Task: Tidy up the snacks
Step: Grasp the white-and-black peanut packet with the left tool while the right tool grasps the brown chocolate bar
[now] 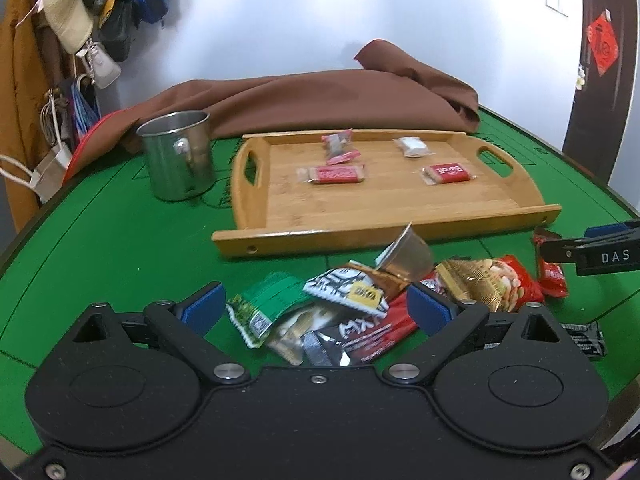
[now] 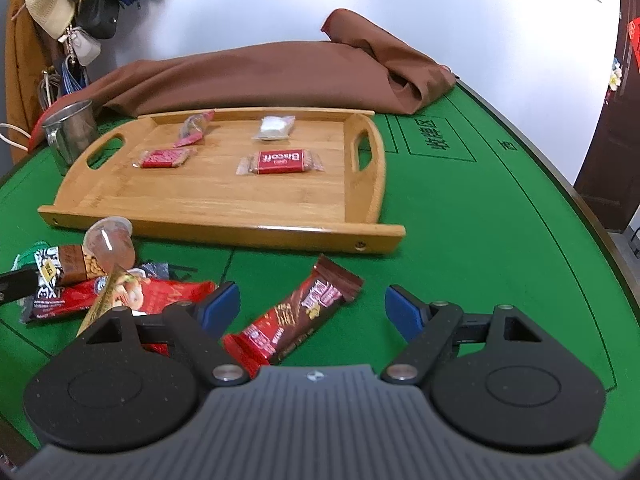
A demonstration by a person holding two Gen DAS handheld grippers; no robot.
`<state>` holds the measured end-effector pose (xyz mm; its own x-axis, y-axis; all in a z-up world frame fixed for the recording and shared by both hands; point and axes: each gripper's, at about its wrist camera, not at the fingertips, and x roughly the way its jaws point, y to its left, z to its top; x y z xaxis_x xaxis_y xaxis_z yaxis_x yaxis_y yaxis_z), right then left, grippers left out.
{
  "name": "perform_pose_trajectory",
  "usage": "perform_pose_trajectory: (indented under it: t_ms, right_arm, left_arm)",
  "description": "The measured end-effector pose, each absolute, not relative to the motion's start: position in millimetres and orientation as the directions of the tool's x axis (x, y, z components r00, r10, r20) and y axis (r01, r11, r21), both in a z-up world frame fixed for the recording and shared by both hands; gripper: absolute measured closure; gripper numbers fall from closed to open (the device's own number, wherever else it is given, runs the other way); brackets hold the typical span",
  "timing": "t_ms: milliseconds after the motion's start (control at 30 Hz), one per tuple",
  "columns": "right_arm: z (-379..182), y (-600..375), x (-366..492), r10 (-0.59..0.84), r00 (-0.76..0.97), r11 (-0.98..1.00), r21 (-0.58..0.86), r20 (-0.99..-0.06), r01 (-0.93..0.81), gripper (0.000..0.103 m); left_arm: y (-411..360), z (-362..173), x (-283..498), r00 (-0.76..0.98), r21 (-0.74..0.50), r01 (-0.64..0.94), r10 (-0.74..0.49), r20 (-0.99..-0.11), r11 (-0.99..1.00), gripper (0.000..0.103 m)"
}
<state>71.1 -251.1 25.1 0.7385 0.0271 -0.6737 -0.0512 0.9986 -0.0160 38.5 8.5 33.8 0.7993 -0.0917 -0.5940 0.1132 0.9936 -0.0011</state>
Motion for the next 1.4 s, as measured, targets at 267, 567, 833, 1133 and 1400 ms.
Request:
perform_pose_trajectory:
  t_ms: [267,567,833,1133,1400]
  right_arm:
    - [18,-248,71,0.014,0.732,0.998,-0.031,-0.682,-0.048,0.02]
    - [13,-248,76,0.009,0.728,0.999,-0.025,-0.686,-0.037,0.025]
    - [10,-249,80,0.02,0.724,0.999,-0.013,-0.69,-0.039,0.028]
    - [9,-248,81,0.025,0.721,0.999,-0.007,-0.692,-0.042,0.03]
    - [6,-244,84,0.016,0.718,0.999,-0.022,-0.696,-0.044,0.032]
  left_arm:
    - [3,32,49,0.796,-0.002,0.144,-0.118,-0.593,0.99,0.022]
    - [-16,25,77,0.784,0.027,0.187,-0.133,-0.606,0.982,0.035]
    - [-25,17,78,0.758,0.038,0.223,-0.148,-0.635,0.974,0.046]
    - [-23,19,61,0.737,0.019,0.25,-0.177,-0.653,0.968,0.055]
    - [-28,17,67,0.745,0.036,0.241,-0.162,-0.647,0.97,0.054]
